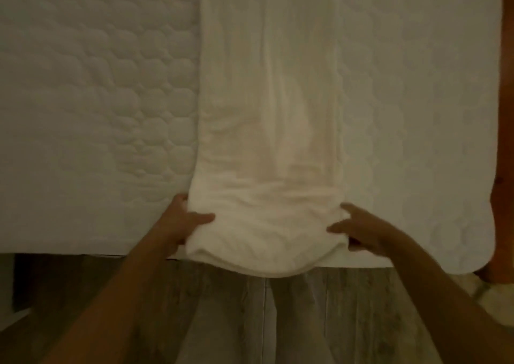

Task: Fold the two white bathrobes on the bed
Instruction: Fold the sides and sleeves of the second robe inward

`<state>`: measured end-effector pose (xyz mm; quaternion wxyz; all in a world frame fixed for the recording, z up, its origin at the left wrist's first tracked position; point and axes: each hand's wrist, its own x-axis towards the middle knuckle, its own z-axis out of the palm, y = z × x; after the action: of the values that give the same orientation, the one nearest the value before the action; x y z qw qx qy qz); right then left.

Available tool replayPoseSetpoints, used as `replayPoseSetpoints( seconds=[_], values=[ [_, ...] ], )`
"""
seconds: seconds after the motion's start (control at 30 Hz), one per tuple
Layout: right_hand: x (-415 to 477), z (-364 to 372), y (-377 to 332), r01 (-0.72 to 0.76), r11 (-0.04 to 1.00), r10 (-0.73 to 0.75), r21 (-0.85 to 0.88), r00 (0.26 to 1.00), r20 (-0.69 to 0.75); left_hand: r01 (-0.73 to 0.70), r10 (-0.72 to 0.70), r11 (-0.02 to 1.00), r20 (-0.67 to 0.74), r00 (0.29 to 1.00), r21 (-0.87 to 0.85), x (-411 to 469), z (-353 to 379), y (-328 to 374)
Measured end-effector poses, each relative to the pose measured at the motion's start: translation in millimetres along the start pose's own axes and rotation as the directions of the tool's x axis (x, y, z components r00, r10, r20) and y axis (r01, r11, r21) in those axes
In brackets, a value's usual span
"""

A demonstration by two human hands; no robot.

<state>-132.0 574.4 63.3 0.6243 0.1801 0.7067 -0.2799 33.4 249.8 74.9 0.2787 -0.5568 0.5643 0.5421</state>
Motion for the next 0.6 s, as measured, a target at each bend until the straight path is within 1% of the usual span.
replayPoseSetpoints(
  seconds=[0.07, 0.1, 0.13, 0.17, 0.2, 0.23, 0.27, 0.3, 0.33, 0.37, 0.4, 0.43, 0.47, 0.5, 0.53, 0.57, 0.6],
  values=[
    [-24.9, -32.7, -43.9, 0.116, 0.979, -0.120, 0.165, 0.993, 0.012, 0.003, 0.001, 0.992, 0.032, 0.999, -0.124, -3.9, -17.9, 44.6],
    [-36.6, -47.9, -68.9, 0.191, 0.955, -0.199, 0.227, 0.980, 0.013, 0.000, 0.008, 0.980, 0.040, 0.999, -0.199, -5.0, -28.0, 71.4],
    [-42.2, -63.3, -90.9, 0.294, 0.907, -0.301, 0.301, 0.953, -0.026, -0.015, 0.031, 0.953, 0.049, 0.998, -0.301, -4.4, -35.3, 95.9],
    [-43.7, -79.2, -113.8, 0.377, 0.845, -0.366, 0.379, 0.925, -0.104, -0.033, 0.063, 0.903, 0.056, 0.996, -0.427, -3.5, -41.3, 122.2],
    [-44.8, -91.0, -136.9, 0.437, 0.771, -0.400, 0.463, 0.898, -0.182, -0.045, 0.090, 0.822, 0.052, 0.995, -0.568, 1.4, -46.7, 144.2],
    [-44.6, -99.0, -157.9, 0.482, 0.686, -0.422, 0.545, 0.874, -0.242, -0.043, 0.102, 0.718, 0.044, 0.994, -0.695, 7.7, -50.3, 164.0],
    [-40.1, -105.0, -177.6, 0.508, 0.617, -0.423, 0.601, 0.858, -0.291, -0.055, 0.106, 0.639, 0.017, 0.994, -0.767, 15.9, -51.2, 181.3],
    [-32.2, -107.8, -192.6, 0.526, 0.616, -0.388, 0.586, 0.851, -0.355, -0.096, 0.104, 0.625, -0.039, 0.994, -0.775, 26.8, -48.9, 194.5],
    [-19.6, -109.3, -202.6, 0.538, 0.653, -0.359, 0.533, 0.840, -0.407, -0.163, 0.106, 0.686, -0.124, 0.987, -0.710, 41.1, -44.0, 204.5],
    [-3.5, -107.7, -207.8, 0.552, 0.695, -0.342, 0.460, 0.817, -0.464, -0.233, 0.122, 0.801, -0.232, 0.965, -0.551, 55.1, -36.9, 209.3],
    [13.2, -104.0, -209.8, 0.555, 0.745, -0.332, 0.371, 0.790, -0.516, -0.281, 0.165, 0.905, -0.347, 0.923, -0.318, 71.9, -27.8, 210.1],
    [31.2, -99.0, -208.2, 0.536, 0.799, -0.324, 0.274, 0.766, -0.555, -0.286, 0.229, 0.955, -0.413, 0.881, -0.080, 86.3, -19.0, 208.2],
    [44.8, -91.6, -205.1, 0.483, 0.859, -0.313, 0.171, 0.758, -0.572, -0.263, 0.274, 0.961, -0.403, 0.873, 0.085, 98.2, -9.9, 205.0],
    [55.5, -83.8, -205.0, 0.429, 0.900, -0.318, 0.071, 0.761, -0.565, -0.239, 0.287, 0.955, -0.352, 0.891, 0.173, 111.3, -1.9, 202.8],
    [67.0, -78.1, -204.7, 0.388, 0.922, -0.326, 0.000, 0.774, -0.543, -0.226, 0.285, 0.950, -0.308, 0.908, 0.215, 123.2, 4.4, 201.1],
    [79.1, -73.3, -205.8, 0.382, 0.924, -0.339, -0.030, 0.778, -0.529, -0.208, 0.277, 0.948, -0.303, 0.912, 0.241, 135.4, 8.2, 201.3],
    [90.9, -70.1, -207.5, 0.385, 0.923, -0.344, -0.030, 0.784, -0.516, -0.183, 0.262, 0.952, -0.340, 0.903, 0.247, 145.9, 10.0, 201.8]
  ],
)
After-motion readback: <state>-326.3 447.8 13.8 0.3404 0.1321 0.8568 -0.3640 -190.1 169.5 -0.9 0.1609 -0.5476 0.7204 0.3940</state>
